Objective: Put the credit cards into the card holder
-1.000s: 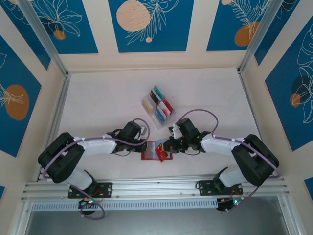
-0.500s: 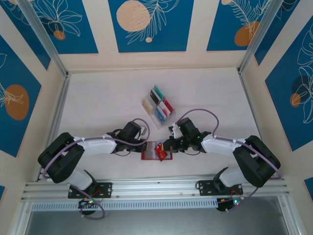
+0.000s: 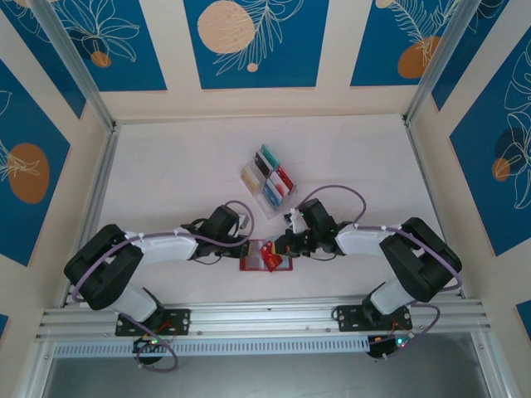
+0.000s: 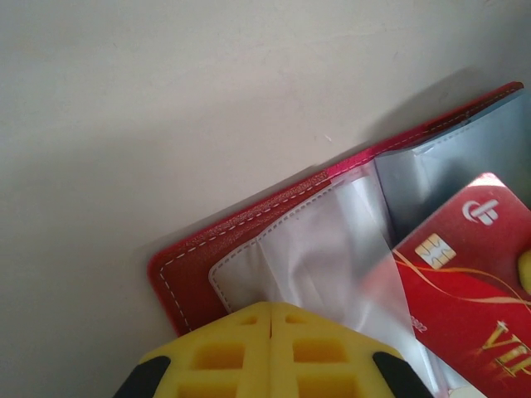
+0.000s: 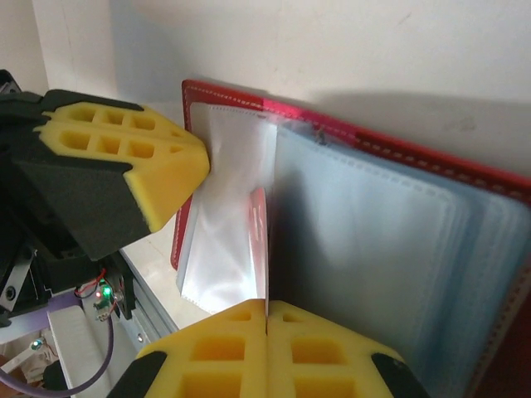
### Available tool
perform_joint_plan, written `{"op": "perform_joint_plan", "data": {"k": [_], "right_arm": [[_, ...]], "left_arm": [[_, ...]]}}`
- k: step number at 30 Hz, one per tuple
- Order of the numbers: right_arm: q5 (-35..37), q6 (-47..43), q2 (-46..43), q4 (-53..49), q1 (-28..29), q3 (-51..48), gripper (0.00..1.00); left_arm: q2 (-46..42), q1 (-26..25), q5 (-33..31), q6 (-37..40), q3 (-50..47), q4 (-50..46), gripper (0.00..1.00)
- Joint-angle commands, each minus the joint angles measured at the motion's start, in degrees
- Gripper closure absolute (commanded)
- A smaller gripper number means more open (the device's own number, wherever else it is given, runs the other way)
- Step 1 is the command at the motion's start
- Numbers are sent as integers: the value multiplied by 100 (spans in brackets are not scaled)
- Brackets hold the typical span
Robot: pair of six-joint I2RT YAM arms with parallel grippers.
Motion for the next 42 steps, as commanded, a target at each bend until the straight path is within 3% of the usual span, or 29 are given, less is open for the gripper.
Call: {"op": "perform_joint_plan", "data": {"k": [1, 8, 16, 26, 34, 42], "right_arm": [[-85, -29, 305, 333, -30, 109, 100], [-35, 197, 871, 1073, -15, 0, 100], [755, 213, 796, 764, 273, -32, 99], [861, 893, 931, 1057, 431, -82, 93], [1572, 1391, 540, 584, 712, -259, 91], [1390, 1413, 703, 411, 586, -159, 88]], "left_arm": [[203, -33, -483, 105, -261, -979, 97], [206, -33, -498, 108, -259, -1005, 97], [192, -33, -546, 125, -258, -1038, 97], [124, -44, -677, 127, -256, -1111, 97], [-86, -57, -855, -43, -234, -1163, 97], [-620, -57, -1405, -61, -233, -1539, 92]]}}
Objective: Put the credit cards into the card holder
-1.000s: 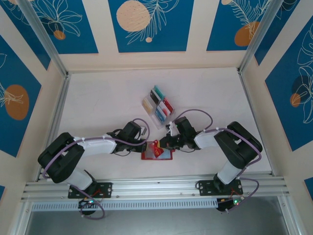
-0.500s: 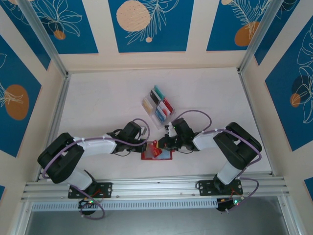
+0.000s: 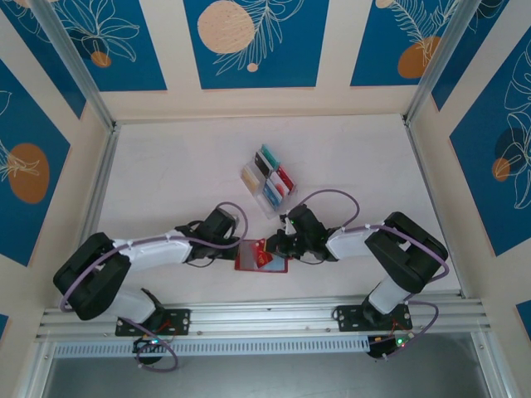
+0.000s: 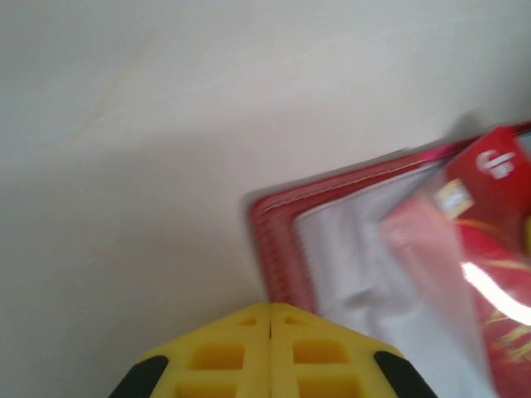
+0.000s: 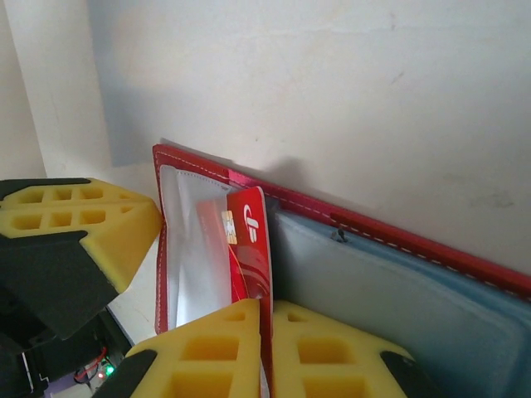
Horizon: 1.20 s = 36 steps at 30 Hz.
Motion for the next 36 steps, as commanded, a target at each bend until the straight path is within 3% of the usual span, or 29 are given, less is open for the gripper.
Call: {"op": "perform_joint_plan", "data": {"k": [1, 6, 18, 26, 36], "right_arm": [[208, 64, 275, -696, -54, -51, 88], [125, 160, 423, -641, -49, 35, 88], [512, 494, 373, -745, 182, 66, 92], [1149, 708, 274, -1554, 525, 365, 91], [1379, 467, 125, -2376, 565, 576, 72]], "left_arm": [[-27, -25, -378, 30, -104, -648, 92], [361, -95, -117, 122, -49, -492, 92], [603, -555, -484, 41, -2, -508, 94], [808, -915, -690, -205, -6, -405, 95], [410, -921, -914, -335, 47, -798, 94]]}}
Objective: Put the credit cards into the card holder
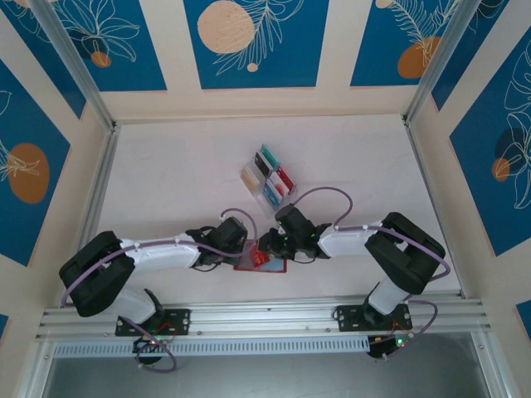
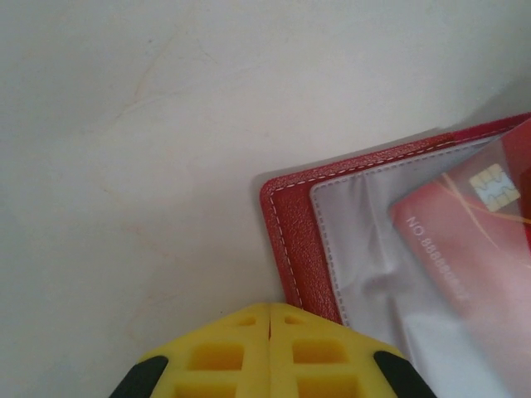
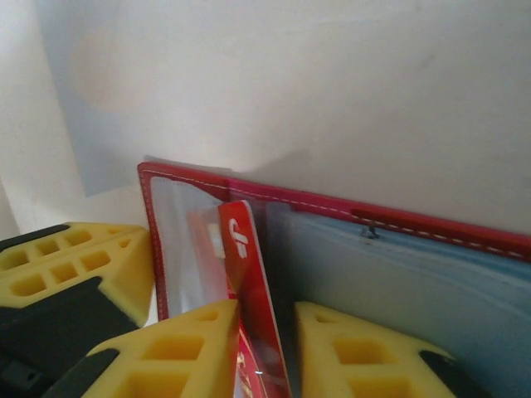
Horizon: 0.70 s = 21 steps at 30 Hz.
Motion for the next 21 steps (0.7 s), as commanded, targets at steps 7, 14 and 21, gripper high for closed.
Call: {"op": "perform_joint_plan", "data": {"k": [7, 14, 21], "right_arm": [[807, -466, -59, -2141, 151, 282, 65], [934, -713, -37, -2559, 267, 566, 66], [718, -806, 215, -2495, 287, 660, 69]], "left_arm": [[-6, -16, 550, -82, -83, -647, 93], [-421, 86, 809, -33, 137, -945, 92], [-690, 90, 895, 93, 273, -1169, 91]]}}
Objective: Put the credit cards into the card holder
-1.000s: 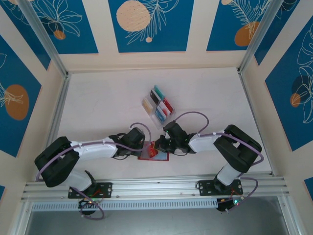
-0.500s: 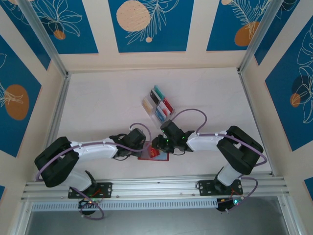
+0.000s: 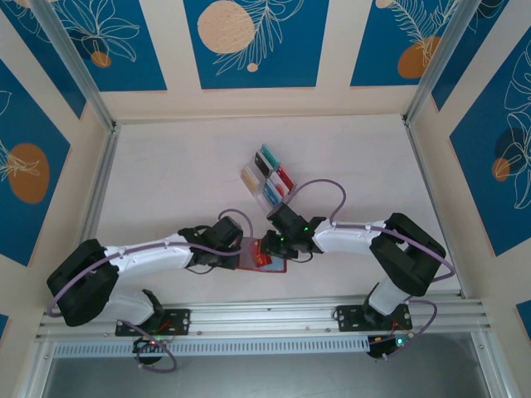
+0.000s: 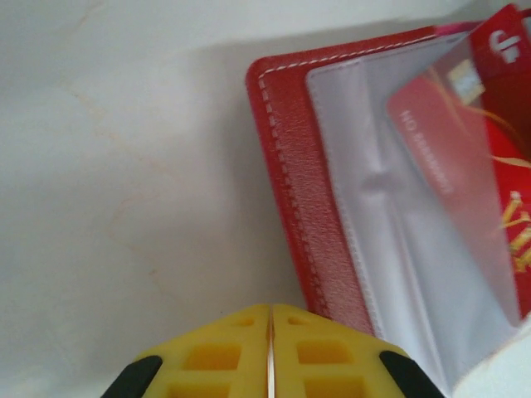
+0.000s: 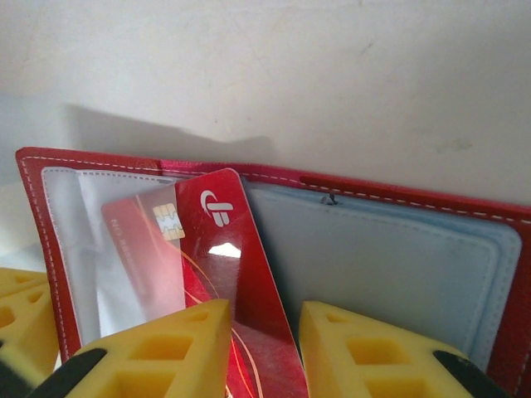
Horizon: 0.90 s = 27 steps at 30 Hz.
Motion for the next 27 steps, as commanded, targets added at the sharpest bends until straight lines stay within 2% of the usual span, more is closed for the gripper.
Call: {"op": "perform_joint_plan", "data": {"k": [1, 6, 9, 16, 22, 27], "right_arm": [[30, -142, 306, -761, 49, -22, 70], [38, -197, 497, -904, 110, 114, 70], [45, -199, 568, -963, 129, 165, 70], [65, -199, 568, -1148, 202, 222, 68], [134, -185, 653, -1326, 255, 292, 61], [127, -119, 793, -1535, 285, 355, 66]], "left_arm": [[-152, 29, 211, 107, 161, -331, 91], [-397, 33, -39, 149, 327, -672, 91], [-451, 29, 104, 219, 359, -578, 90], [221, 25, 756, 394, 389, 38, 90], [686, 24, 754, 415, 242, 298, 90], [797, 0, 624, 329, 25, 327, 90]]}}
